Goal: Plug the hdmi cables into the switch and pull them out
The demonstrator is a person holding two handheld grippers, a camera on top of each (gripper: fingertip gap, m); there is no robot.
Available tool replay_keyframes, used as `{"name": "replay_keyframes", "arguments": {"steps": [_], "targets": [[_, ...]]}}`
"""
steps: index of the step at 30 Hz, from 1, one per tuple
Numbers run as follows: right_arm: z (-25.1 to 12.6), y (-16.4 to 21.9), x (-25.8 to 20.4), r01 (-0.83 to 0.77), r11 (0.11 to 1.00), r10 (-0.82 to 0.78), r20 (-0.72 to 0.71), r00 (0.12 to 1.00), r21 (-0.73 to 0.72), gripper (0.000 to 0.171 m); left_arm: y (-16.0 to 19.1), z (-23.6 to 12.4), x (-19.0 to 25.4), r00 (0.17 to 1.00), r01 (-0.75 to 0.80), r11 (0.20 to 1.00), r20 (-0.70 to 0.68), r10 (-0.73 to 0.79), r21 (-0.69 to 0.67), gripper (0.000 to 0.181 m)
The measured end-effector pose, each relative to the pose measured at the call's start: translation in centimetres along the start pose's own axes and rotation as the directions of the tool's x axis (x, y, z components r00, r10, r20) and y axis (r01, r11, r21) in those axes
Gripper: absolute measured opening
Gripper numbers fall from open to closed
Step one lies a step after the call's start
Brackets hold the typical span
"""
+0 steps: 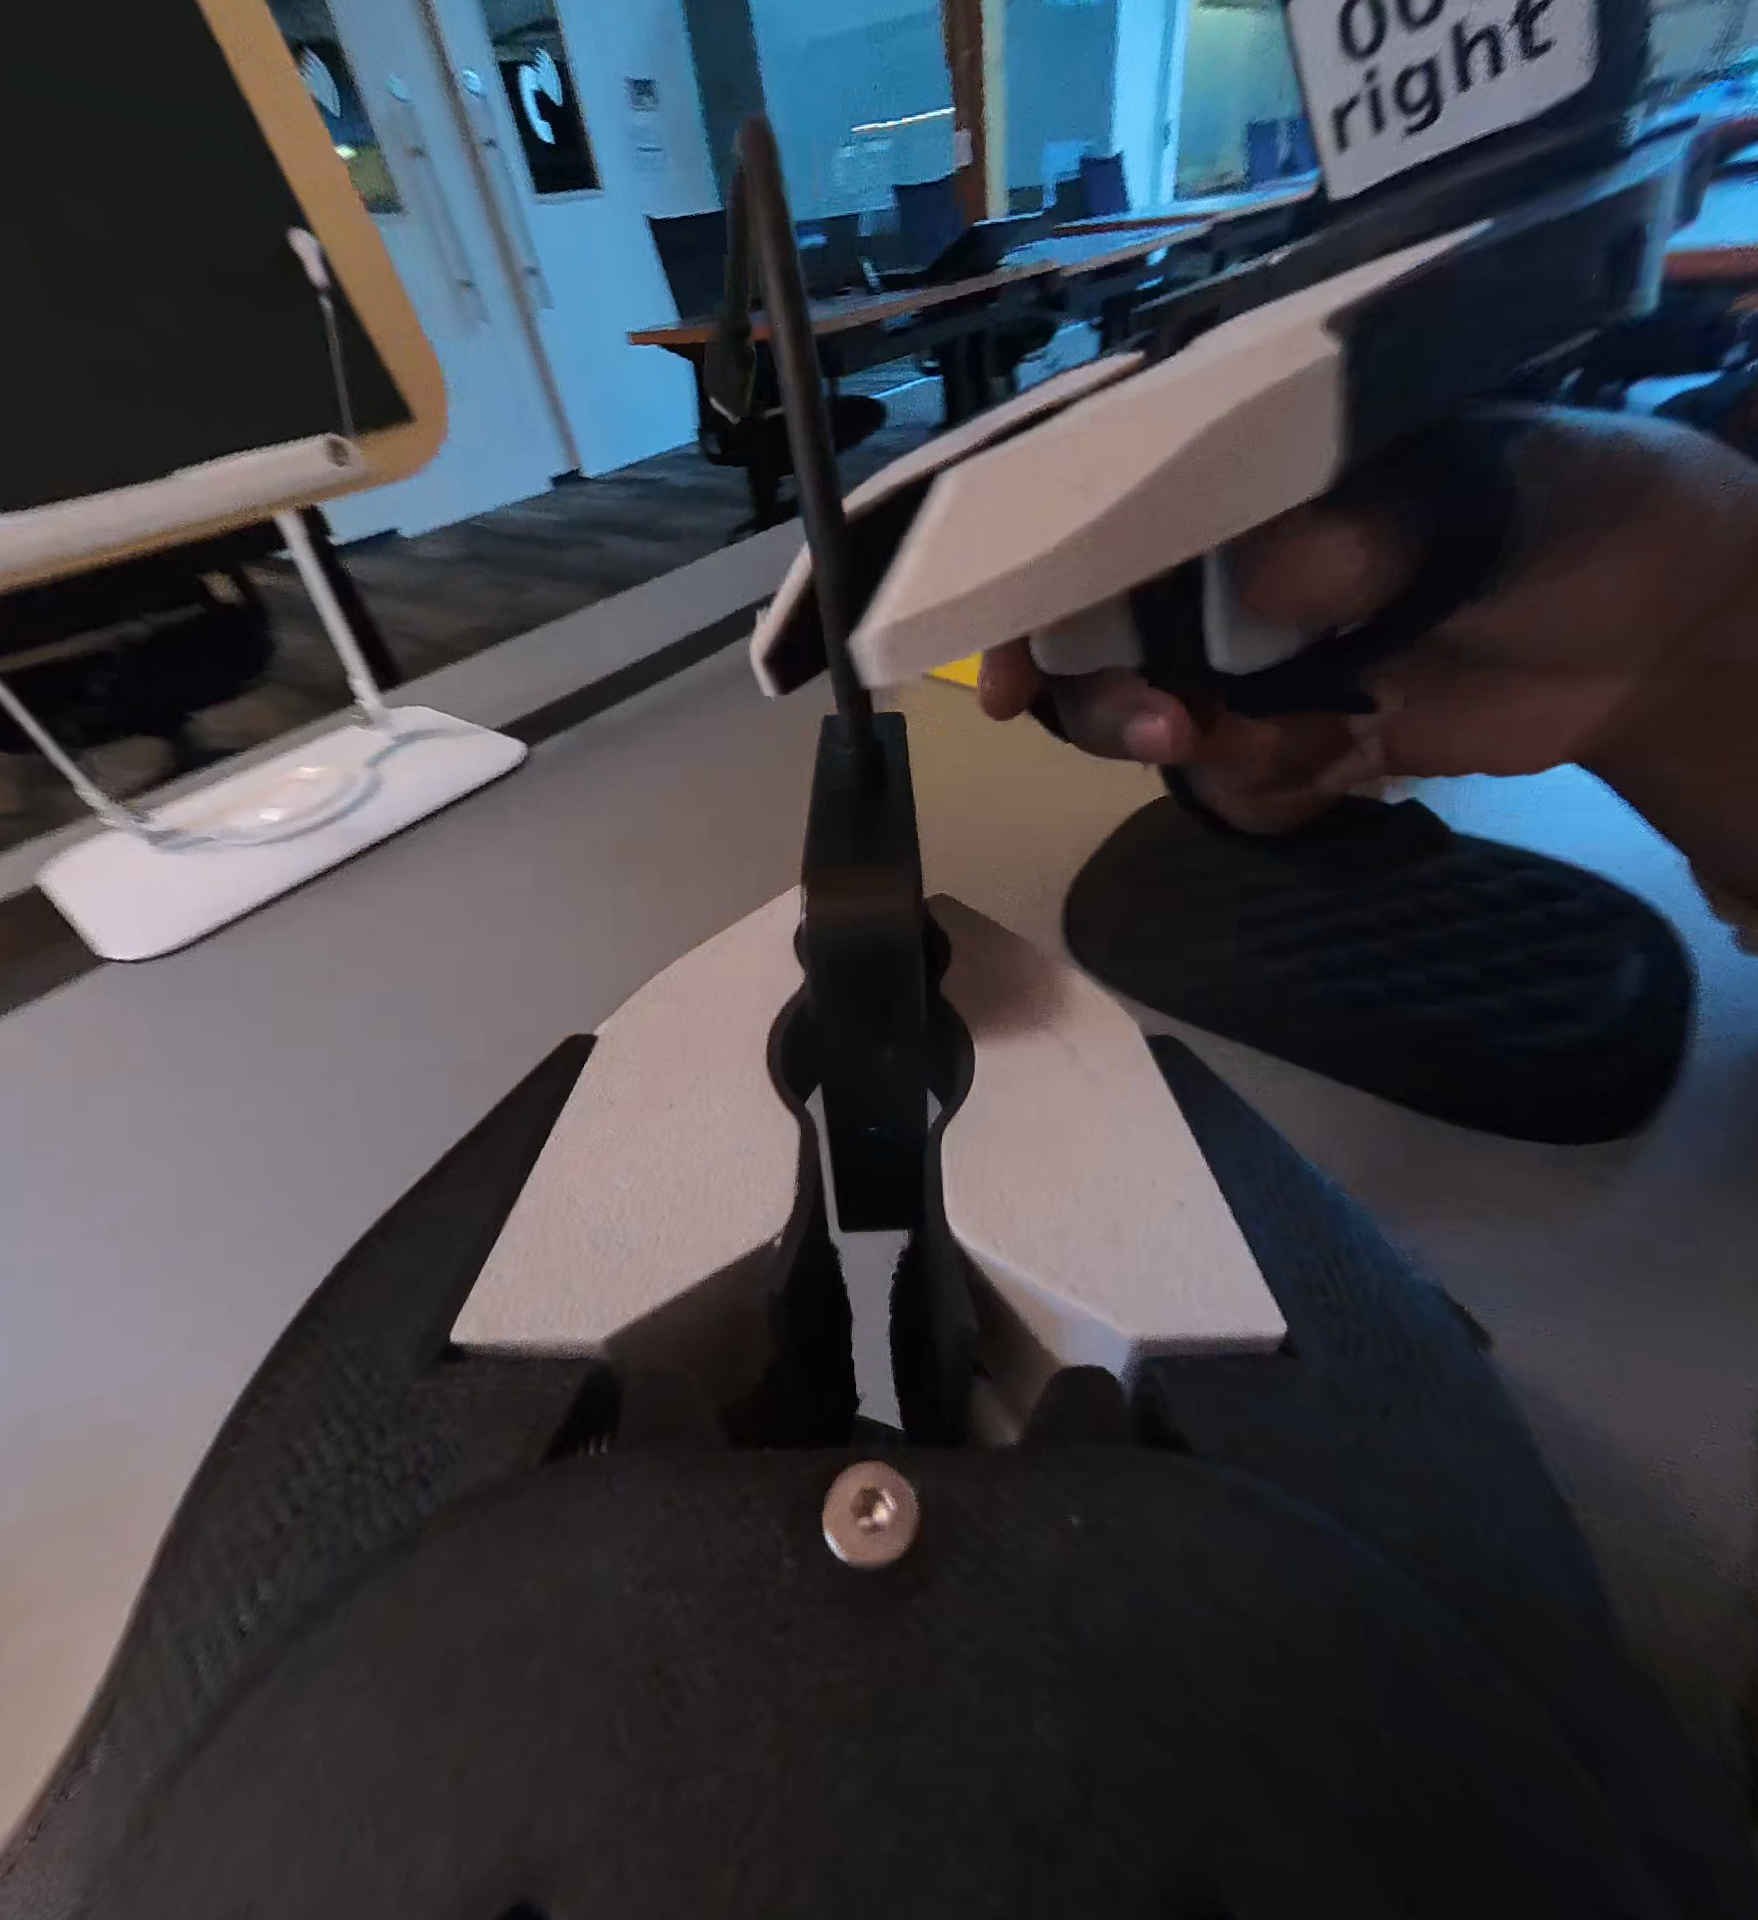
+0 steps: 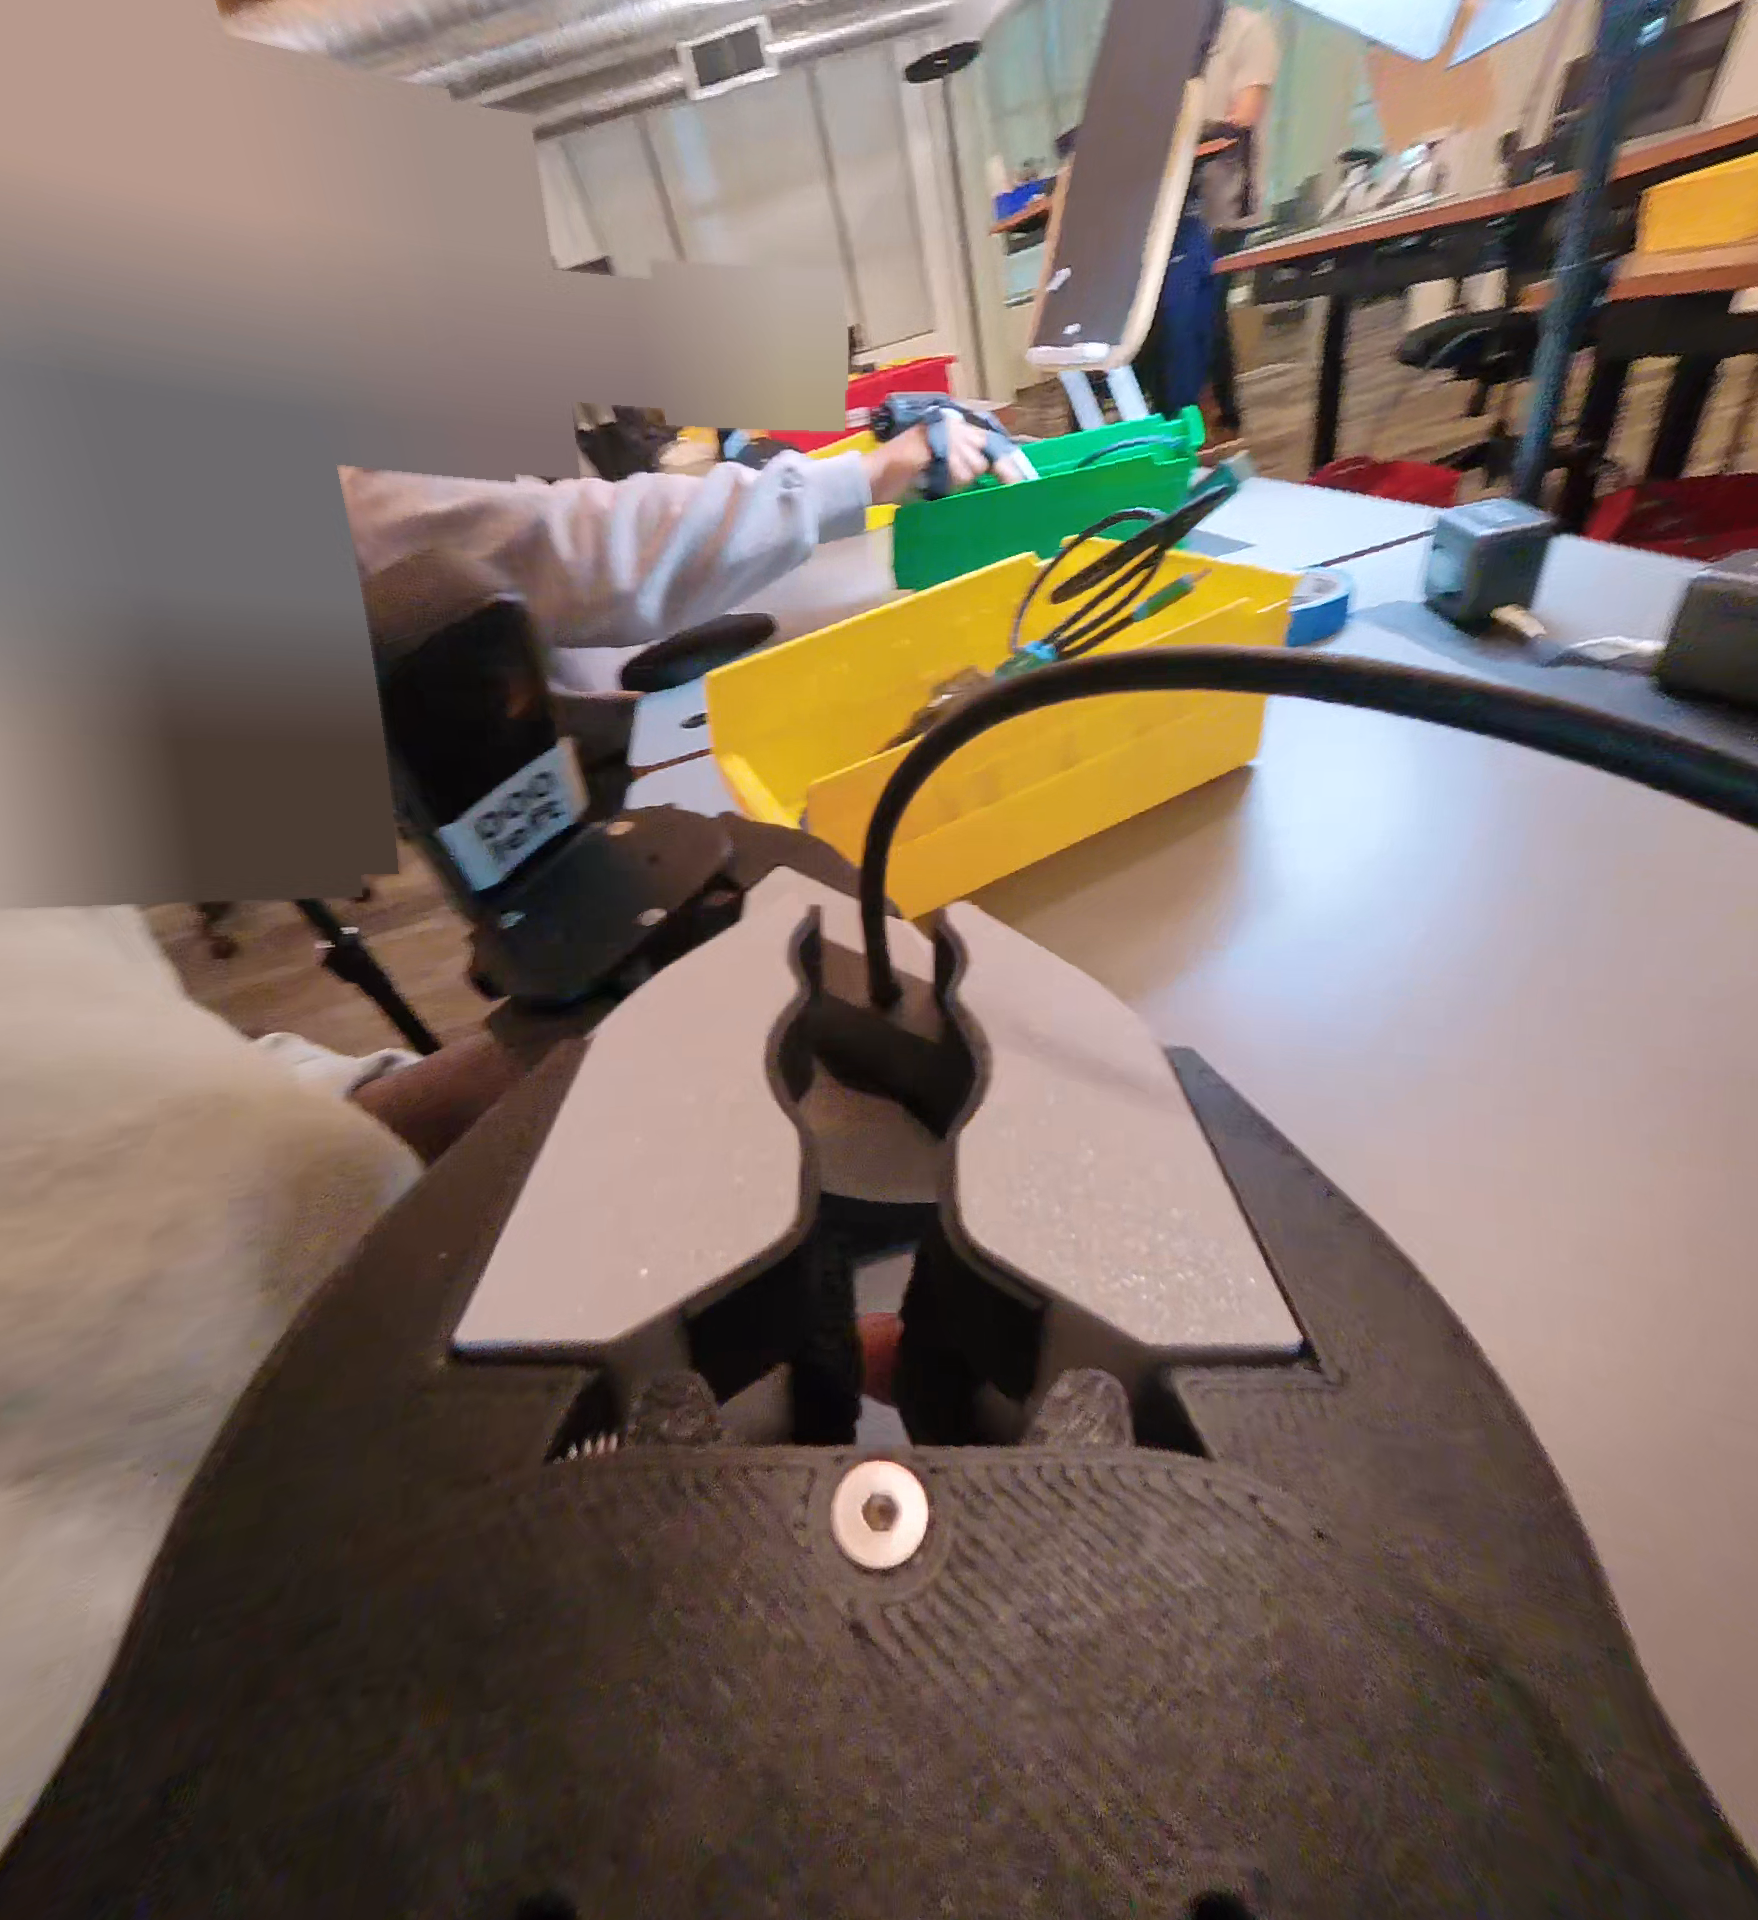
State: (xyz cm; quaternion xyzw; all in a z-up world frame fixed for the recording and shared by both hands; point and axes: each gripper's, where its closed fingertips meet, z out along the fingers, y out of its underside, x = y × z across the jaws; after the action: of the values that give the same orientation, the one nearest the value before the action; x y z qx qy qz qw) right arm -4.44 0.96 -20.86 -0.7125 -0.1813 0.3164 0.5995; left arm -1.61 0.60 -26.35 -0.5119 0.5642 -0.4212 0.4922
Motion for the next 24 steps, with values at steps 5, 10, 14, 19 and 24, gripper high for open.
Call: {"name": "replay_keyframes", "arguments": {"steps": [5, 10, 14, 19, 24], "targets": [[-1.0, -1.2, 0.3, 0.151, 0.988, -0.148, -0.089, 0.985, 0.033, 0.005, -0.8, 0.1, -0.2, 0.996, -0.081, 0.996, 0.046, 0.078, 0.049, 0.024], [-6.7, -3.9, 3.9, 0.247, 0.969, -0.237, -0.305, 0.922, -0.005, 0.004, -0.1, -0.2, -0.8, 1.0, 0.005, 0.999, 0.03, -0.006, 0.049, 0.052], [-15.8, -6.3, 9.8, 0.29, 0.947, -0.313, -0.599, 0.737, -0.137, 0.004, 0.4, -1.4, -2.0, 0.997, 0.047, 0.996, 0.063, -0.052, 0.072, 0.05], [-28.5, -6.2, 18.1, 0.183, 0.962, -0.263, -0.871, 0.415, -0.203, 0.004, 0.8, -2.6, -3.6, 0.986, 0.124, 0.987, 0.1, -0.134, 0.105, 0.044], [-31.9, -1.1, 23.1, 0.007, 0.989, -0.142, -0.914, 0.38, -0.151, 0.004, 0.4, -3.0, -4.0, 0.983, 0.138, 0.982, 0.104, -0.152, 0.129, 0.042]]}}
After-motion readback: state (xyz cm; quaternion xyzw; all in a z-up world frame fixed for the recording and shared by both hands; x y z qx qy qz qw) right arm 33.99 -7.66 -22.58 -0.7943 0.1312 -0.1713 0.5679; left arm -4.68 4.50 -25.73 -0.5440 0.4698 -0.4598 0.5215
